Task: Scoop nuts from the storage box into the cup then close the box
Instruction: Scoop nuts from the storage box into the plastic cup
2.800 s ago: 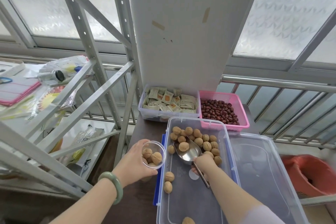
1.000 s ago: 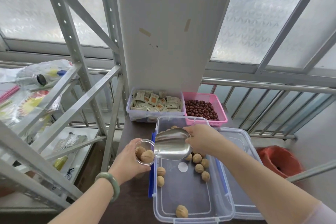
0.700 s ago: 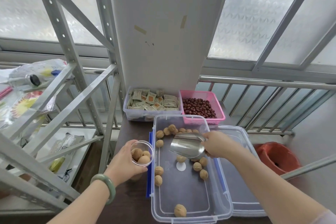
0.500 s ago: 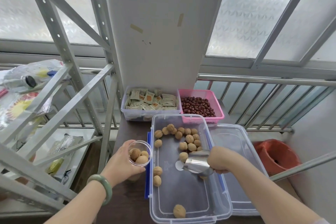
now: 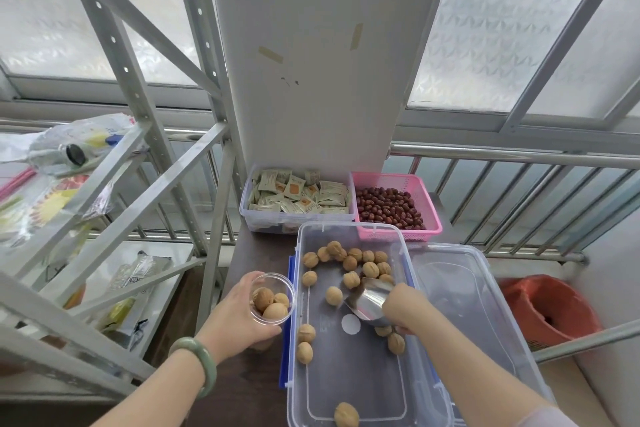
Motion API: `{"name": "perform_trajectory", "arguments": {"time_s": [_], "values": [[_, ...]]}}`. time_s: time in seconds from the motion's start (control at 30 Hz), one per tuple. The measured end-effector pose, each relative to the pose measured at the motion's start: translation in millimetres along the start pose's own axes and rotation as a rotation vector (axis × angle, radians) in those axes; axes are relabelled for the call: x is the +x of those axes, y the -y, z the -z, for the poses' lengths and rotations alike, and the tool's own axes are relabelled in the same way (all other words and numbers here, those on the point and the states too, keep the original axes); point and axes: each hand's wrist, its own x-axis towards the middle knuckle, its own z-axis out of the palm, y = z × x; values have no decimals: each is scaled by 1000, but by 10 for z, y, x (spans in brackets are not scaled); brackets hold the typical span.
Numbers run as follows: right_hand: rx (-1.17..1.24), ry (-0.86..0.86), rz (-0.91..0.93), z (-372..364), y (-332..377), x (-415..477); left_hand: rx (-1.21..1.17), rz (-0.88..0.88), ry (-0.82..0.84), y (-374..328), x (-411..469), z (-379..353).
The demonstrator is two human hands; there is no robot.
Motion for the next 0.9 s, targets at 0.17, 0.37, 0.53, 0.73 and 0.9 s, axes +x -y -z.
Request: {"name": "perform_trajectory", "arguments": {"time_s": [0.17, 0.37, 0.53, 0.73, 0.9], "values": [[-214, 52, 74, -40, 116, 220, -15, 27, -4, -7, 5, -3], [-130, 75, 93, -208, 255, 474, -15, 45, -10, -15, -2, 1], [81, 130, 77, -379, 294, 667, -36, 56, -6, -38, -12, -1], [103, 99, 142, -572, 333, 795, -25, 63, -2, -40, -9, -7], [482, 165, 19, -594, 247, 797, -17, 70, 2, -38, -3, -12]]}}
